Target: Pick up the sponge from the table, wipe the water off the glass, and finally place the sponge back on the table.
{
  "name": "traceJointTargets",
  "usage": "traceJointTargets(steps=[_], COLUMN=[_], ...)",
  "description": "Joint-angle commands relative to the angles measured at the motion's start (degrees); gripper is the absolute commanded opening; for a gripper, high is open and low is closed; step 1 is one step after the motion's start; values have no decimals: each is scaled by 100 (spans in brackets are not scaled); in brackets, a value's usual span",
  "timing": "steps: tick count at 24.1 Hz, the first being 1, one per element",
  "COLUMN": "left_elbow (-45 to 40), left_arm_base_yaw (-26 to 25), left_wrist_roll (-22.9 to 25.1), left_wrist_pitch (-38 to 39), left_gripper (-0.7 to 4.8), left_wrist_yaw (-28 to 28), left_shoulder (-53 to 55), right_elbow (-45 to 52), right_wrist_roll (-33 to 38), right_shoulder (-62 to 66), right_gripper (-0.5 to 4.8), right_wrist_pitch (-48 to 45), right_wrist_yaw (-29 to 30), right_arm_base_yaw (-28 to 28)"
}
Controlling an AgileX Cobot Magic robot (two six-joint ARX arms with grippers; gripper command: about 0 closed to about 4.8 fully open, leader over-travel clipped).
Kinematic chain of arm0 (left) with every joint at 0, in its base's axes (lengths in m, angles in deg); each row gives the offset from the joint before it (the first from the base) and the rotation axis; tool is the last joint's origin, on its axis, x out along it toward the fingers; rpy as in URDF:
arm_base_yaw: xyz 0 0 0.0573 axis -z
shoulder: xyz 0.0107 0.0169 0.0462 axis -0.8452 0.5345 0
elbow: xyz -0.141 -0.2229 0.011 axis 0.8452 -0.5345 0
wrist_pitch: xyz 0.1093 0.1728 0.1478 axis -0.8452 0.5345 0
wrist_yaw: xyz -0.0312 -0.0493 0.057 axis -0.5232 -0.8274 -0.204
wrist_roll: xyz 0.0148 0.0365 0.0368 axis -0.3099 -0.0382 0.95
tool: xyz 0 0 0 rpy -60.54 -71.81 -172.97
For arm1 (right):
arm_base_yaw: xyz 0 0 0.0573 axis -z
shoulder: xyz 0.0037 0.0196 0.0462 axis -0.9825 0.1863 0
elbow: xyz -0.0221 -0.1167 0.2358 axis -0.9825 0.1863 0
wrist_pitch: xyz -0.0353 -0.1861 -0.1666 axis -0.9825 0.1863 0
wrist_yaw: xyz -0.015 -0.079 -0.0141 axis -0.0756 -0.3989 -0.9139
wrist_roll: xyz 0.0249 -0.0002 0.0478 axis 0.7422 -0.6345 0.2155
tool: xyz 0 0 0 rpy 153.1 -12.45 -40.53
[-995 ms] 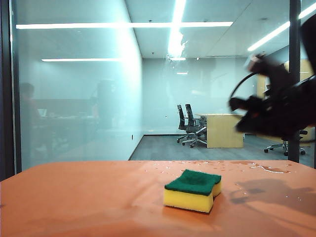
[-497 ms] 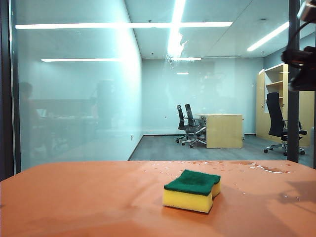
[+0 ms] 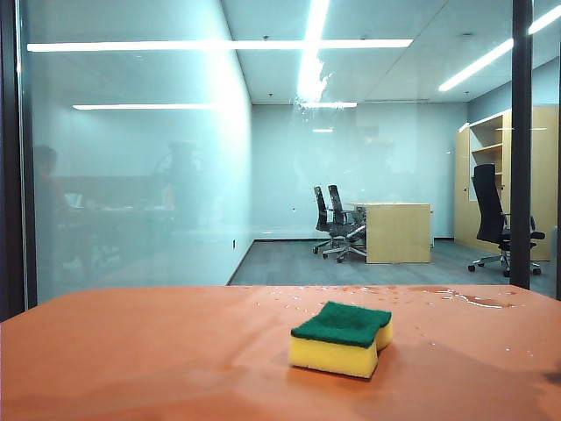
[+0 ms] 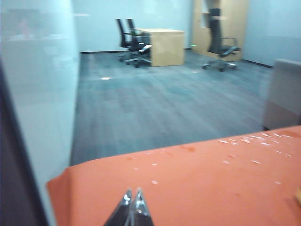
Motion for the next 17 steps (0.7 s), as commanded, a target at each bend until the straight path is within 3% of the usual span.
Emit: traceJointTargets(steps=[1, 8, 17], left_elbow=[20, 20, 17], left_arm_base_yaw=[0, -2, 0], left_wrist_roll=[17, 20, 17], left_wrist_pitch=[-24, 87, 109], left_gripper=[-5, -5, -5], left_wrist_yaw=[492, 568, 549], left_shoulder=[9, 9, 9], right_elbow=[-4, 546, 577], right_wrist_roll=[-81, -44, -105], right_shoulder=[-284, -1436, -2653], right_gripper=[-6, -6, -6], right_wrist_pitch=[481, 614, 1698], right_wrist_yaw=[-17, -83, -518], right_arm_base_yaw=[2, 2, 7])
